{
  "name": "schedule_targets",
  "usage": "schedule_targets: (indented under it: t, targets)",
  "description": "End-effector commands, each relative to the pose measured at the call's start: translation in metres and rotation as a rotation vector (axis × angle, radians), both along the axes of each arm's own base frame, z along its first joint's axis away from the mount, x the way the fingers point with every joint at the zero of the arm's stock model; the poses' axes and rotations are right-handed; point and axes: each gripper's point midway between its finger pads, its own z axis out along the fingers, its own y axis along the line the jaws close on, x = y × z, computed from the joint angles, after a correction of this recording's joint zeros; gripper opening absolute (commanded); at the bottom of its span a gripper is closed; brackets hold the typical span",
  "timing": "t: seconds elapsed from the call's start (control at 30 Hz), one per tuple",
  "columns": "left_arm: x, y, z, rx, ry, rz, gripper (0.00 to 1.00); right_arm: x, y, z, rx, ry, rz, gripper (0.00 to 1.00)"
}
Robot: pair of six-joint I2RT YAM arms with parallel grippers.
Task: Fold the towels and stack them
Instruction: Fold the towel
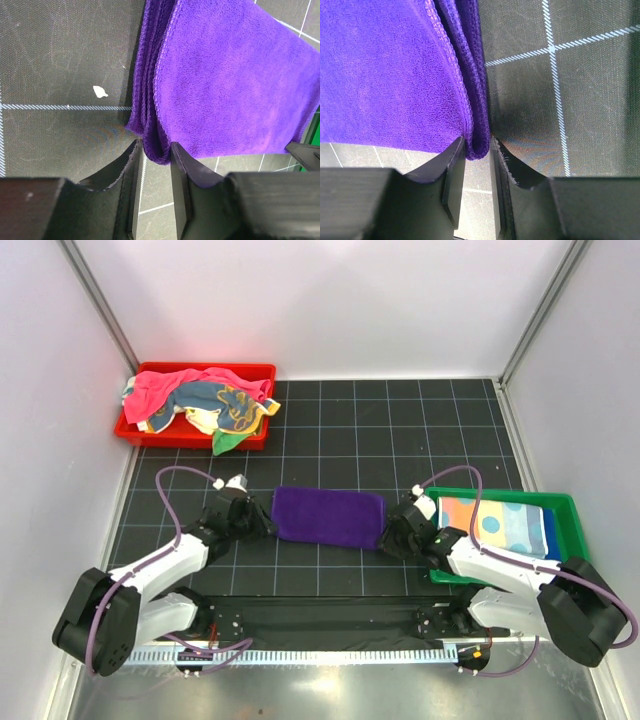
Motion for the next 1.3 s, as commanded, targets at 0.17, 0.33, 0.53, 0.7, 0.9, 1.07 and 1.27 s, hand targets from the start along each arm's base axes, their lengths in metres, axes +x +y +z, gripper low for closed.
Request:
schedule_targets:
  t: [0.17, 0.33, 0.53, 0.7, 0.9, 1.07, 1.27]
  targets:
    - [0.012, -0.01, 0.017, -0.051, -0.059, -0.011, 0.17, 0.008, 0.007, 0.013, 0.043, -0.048, -0.019, 0.18]
    - [0.024, -0.017, 0.033, -0.065, -0.092, -0.013, 0.0, 0.015, 0.009, 0.026, 0.032, -0.066, -0.01, 0.09]
    - [0.051, -0.019, 0.071, -0.043, -0.166, 0.011, 0.0, 0.033, 0.009, 0.056, -0.018, -0.113, -0.008, 0.06]
    - [0.081, -0.019, 0.1, -0.025, -0.21, 0.026, 0.0, 0.067, 0.006, 0.076, -0.018, -0.116, -0.024, 0.04]
    - [0.134, -0.02, 0.119, -0.004, -0.237, 0.027, 0.0, 0.117, -0.002, 0.092, -0.022, -0.118, -0.018, 0.02]
    - [0.171, -0.022, 0.119, -0.015, -0.235, 0.029, 0.0, 0.16, -0.009, 0.106, -0.041, -0.139, -0.025, 0.01]
    - [0.199, -0.016, 0.109, -0.031, -0.211, 0.035, 0.0, 0.186, -0.006, 0.099, -0.047, -0.122, -0.019, 0.01]
